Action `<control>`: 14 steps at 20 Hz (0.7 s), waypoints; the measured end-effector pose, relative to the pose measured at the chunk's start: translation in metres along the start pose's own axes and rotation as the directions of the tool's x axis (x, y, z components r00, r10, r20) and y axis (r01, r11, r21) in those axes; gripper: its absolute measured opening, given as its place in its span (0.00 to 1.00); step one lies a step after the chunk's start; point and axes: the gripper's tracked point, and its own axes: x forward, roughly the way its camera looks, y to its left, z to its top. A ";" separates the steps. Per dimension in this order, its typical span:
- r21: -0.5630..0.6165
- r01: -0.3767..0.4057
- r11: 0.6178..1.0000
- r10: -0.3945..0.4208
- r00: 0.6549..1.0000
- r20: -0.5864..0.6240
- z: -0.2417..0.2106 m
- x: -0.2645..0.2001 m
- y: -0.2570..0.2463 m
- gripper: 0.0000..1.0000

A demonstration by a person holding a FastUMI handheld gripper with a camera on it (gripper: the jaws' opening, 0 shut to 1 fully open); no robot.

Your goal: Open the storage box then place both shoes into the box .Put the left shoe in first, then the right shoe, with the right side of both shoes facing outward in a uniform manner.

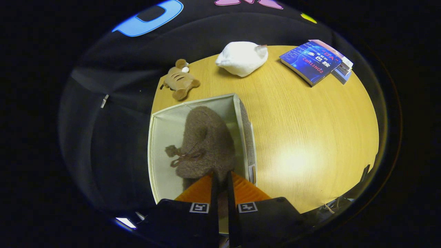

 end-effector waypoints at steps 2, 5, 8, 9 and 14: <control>0.006 -0.006 1.000 0.006 1.000 0.012 0.002 0.001 0.004 0.18; 0.012 -0.042 0.999 0.041 0.999 0.030 0.011 -0.010 0.010 0.45; -0.002 -0.075 0.997 0.075 0.996 0.040 0.012 -0.017 0.017 0.77; -0.013 -0.081 0.997 0.081 0.996 0.046 0.013 -0.019 0.017 0.82; -0.078 -0.117 0.990 0.123 0.989 0.083 0.016 -0.042 0.012 0.93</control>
